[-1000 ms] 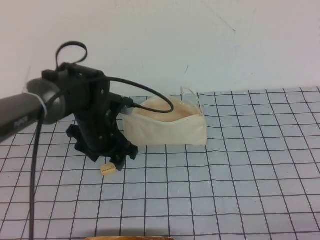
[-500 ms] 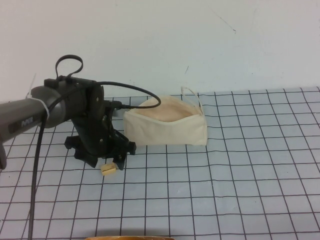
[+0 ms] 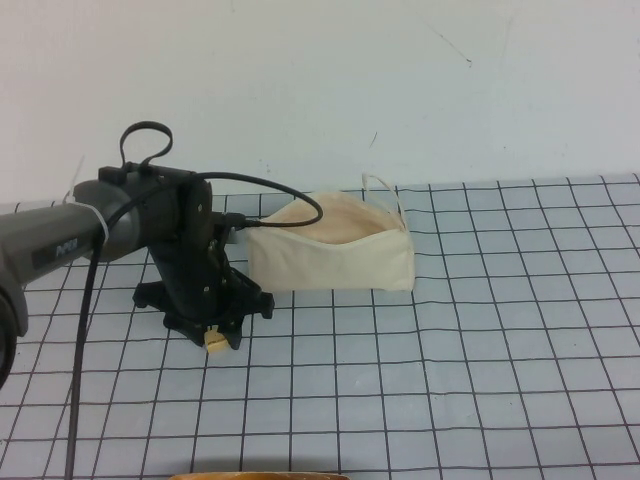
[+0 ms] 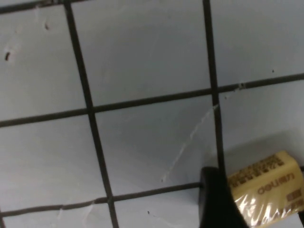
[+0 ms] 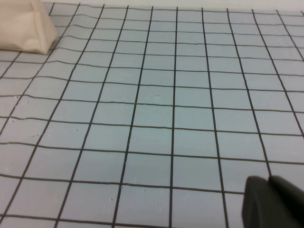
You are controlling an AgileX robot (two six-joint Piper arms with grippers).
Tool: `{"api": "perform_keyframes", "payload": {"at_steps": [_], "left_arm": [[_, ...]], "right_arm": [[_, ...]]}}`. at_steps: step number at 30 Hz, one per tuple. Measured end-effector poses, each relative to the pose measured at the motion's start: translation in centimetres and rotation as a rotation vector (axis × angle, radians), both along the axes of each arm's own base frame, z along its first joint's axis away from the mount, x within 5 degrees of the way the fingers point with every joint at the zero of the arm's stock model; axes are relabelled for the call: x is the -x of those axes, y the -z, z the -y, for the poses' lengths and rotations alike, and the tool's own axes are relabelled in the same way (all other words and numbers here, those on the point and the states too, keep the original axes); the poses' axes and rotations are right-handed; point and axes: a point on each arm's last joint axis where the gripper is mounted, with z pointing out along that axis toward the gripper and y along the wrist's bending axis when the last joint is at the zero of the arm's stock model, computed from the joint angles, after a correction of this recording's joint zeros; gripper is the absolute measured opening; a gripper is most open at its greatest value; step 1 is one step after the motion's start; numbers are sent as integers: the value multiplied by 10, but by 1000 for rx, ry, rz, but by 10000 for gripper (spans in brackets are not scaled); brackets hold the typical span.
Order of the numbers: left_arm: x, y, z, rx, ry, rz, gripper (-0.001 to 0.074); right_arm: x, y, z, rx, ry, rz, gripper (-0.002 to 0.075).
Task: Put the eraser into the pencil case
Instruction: Pick up the eraser from the table, then place the eraser on the pencil case
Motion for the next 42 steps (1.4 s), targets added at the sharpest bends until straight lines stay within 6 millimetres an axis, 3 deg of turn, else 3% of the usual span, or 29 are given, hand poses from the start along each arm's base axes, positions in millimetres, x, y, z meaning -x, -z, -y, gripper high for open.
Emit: {"api": "perform_keyframes", "payload": {"at_steps": [6, 10, 16, 19, 23, 27, 32, 34, 38, 42], "left_arm": [[4, -10, -2, -12, 27, -12, 311], [13, -44, 0, -6, 72, 34, 311], [33, -108, 34, 36, 220, 214, 311], [32, -130, 55, 86, 252, 327, 311], [18, -147, 68, 171, 234, 490, 311], [0, -142, 77, 223, 207, 586, 311], [-19, -110, 88, 226, 196, 559, 313], [-23, -100, 90, 222, 192, 541, 355], [-23, -93, 90, 215, 183, 508, 507], [-19, -104, 86, 183, 199, 505, 503]], "right_arm": [[0, 0, 0, 0, 0, 0, -3], [0, 0, 0, 0, 0, 0, -3], [0, 0, 0, 0, 0, 0, -3], [0, 0, 0, 0, 0, 0, -3], [0, 0, 0, 0, 0, 0, -3], [0, 0, 0, 0, 0, 0, -3], [0, 0, 0, 23, -9, 2, -3], [0, 0, 0, 33, -12, 3, -3], [0, 0, 0, 42, -15, 3, -3], [0, 0, 0, 43, -16, 3, -3]]}}
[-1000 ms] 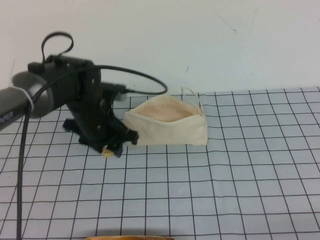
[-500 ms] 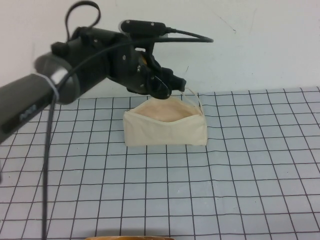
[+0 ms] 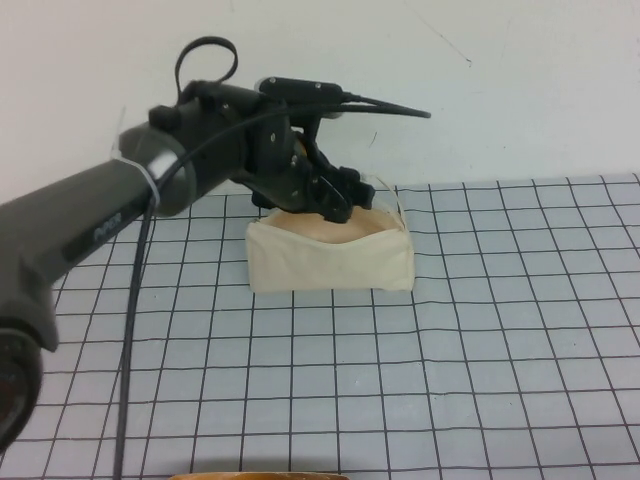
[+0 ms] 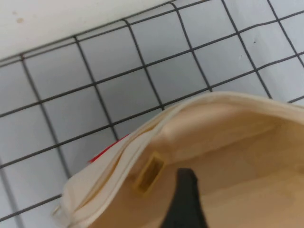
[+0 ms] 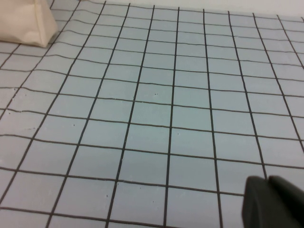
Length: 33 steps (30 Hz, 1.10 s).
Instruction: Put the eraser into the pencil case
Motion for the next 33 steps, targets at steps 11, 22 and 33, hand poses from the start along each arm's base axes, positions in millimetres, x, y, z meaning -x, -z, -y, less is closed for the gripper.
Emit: {"api": "perform_keyframes", "payload": {"at_steps": [11, 22, 33], "left_arm": [[82, -108, -51, -107, 44, 166, 22], [222, -99, -119, -14, 46, 284, 8], [322, -81, -170, 48, 34, 438, 8]], "right_arm": [[0, 0, 0, 0, 0, 0, -3], [0, 0, 0, 0, 0, 0, -3], [0, 0, 0, 0, 0, 0, -3]]}}
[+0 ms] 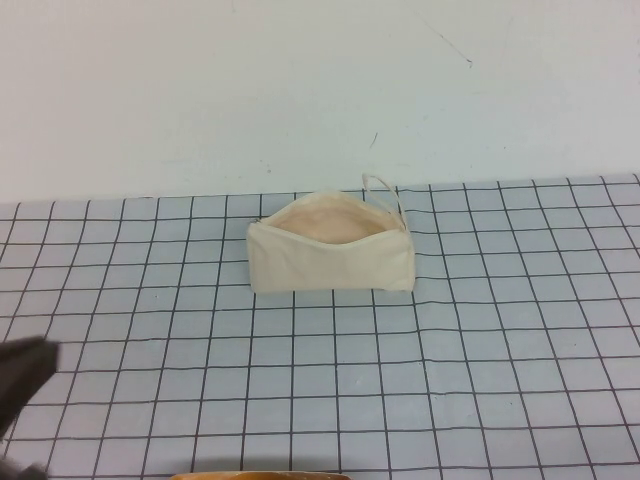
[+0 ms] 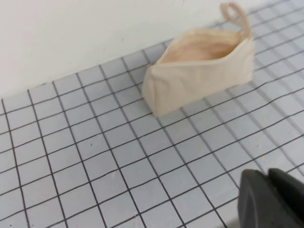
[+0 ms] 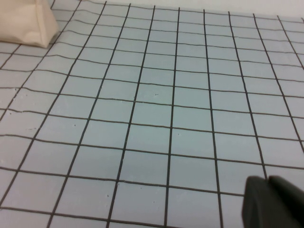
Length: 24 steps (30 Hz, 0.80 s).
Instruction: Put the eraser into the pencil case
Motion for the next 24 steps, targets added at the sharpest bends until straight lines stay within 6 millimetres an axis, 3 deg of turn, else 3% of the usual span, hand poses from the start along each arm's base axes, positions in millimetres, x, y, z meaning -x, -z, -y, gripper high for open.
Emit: {"api": "perform_keyframes", "payload": {"at_steps": [5, 12, 18, 24], "left_arm": [[26, -1, -17, -20, -29, 17, 8], [28, 15, -26, 13, -122, 42, 0], [28, 54, -28, 157, -190, 189, -1], [37, 106, -41, 314, -391, 227, -1]], "right_arm": [[0, 0, 0, 0, 0, 0, -3], [0, 0, 0, 0, 0, 0, -3], [0, 0, 0, 0, 0, 0, -3], [0, 0, 0, 0, 0, 0, -3]]}}
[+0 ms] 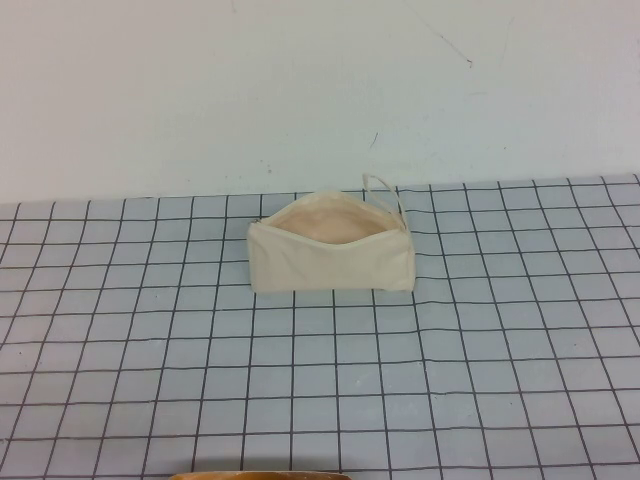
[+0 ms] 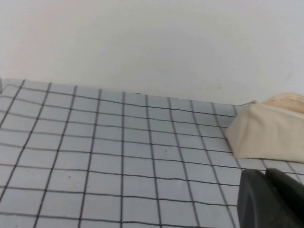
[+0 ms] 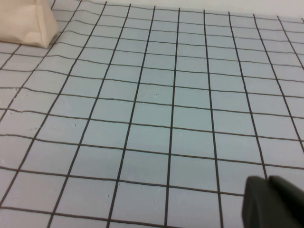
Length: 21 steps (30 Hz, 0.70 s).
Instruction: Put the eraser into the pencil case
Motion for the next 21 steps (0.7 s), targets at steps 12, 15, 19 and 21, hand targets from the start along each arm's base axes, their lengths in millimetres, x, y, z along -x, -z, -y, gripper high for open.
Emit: {"api": "perform_keyframes", "payload": {"at_steps": [12, 15, 19, 21], "left_arm": [[11, 52, -9, -43, -134, -23, -1], [12, 60, -8, -74, -113, -115, -1], [13, 62, -7, -141, -90, -135, -1], [13, 62, -7, -150, -87, -134, -1]], "right_arm": [[0, 0, 0, 0, 0, 0, -3], [0, 0, 0, 0, 0, 0, -3], [0, 0, 0, 0, 0, 0, -3], [0, 0, 0, 0, 0, 0, -3]]}}
